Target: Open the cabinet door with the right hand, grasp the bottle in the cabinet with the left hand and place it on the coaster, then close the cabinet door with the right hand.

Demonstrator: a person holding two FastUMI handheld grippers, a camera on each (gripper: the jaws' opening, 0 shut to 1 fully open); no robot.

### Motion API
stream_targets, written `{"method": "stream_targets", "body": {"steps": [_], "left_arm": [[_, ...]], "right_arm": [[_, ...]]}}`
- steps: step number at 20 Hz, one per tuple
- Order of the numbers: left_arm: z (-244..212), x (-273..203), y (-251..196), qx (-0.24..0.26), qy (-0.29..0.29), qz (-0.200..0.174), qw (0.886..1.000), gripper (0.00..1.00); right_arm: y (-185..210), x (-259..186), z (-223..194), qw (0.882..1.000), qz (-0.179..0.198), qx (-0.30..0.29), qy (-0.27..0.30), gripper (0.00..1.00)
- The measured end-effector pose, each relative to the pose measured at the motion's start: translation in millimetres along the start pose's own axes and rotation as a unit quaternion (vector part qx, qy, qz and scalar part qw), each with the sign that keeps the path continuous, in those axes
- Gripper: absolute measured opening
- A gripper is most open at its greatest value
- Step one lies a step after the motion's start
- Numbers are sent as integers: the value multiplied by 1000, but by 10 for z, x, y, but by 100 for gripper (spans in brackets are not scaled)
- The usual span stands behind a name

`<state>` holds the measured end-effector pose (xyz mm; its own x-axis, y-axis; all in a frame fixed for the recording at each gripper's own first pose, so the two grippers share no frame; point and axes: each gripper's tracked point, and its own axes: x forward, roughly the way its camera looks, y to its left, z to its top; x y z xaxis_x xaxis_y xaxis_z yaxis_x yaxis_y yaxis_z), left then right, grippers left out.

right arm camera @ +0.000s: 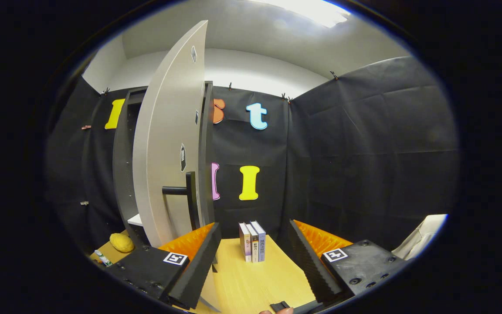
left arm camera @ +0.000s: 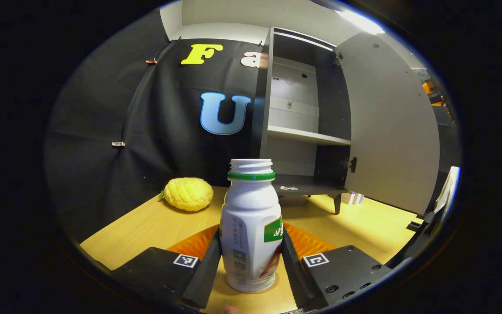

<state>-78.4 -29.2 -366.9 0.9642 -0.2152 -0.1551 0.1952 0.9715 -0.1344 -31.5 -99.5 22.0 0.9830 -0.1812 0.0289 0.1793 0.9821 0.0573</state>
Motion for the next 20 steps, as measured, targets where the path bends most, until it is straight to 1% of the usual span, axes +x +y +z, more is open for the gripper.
{"method": "stream_targets", "body": {"steps": [2,4,7,11,12,13,17,18,19,20], "left_arm": [[-56,47,-9,-1,0,1,1000,72],[-81,96,-40,11,-3,-4,1000,72],[-100,178,-136,25,-8,-26,999,73],[-240,270,-198,52,-3,-49,997,73],[-283,279,-220,53,-1,-54,997,73],[-312,278,-239,52,2,-57,997,74],[-323,250,-269,38,7,-58,998,75],[-329,236,-275,37,11,-58,998,76],[-329,230,-267,37,15,-56,998,82],[-324,235,-251,36,18,-54,998,85]], "right_arm": [[1,-7,7,1000,0,-2,-2,97],[-9,6,21,1000,-2,-6,-3,97],[0,3,3,1000,-2,-5,2,97],[-4,-2,11,1000,-5,-15,2,97],[-5,-10,10,1000,-6,-15,2,100],[-8,-4,7,1000,-7,-15,3,97],[-14,-6,14,1000,-15,-14,4,97],[-15,-6,12,1000,-17,-14,3,97],[-12,-5,17,1000,-18,-14,3,97],[-15,-9,11,1000,-18,-12,3,97]]}}
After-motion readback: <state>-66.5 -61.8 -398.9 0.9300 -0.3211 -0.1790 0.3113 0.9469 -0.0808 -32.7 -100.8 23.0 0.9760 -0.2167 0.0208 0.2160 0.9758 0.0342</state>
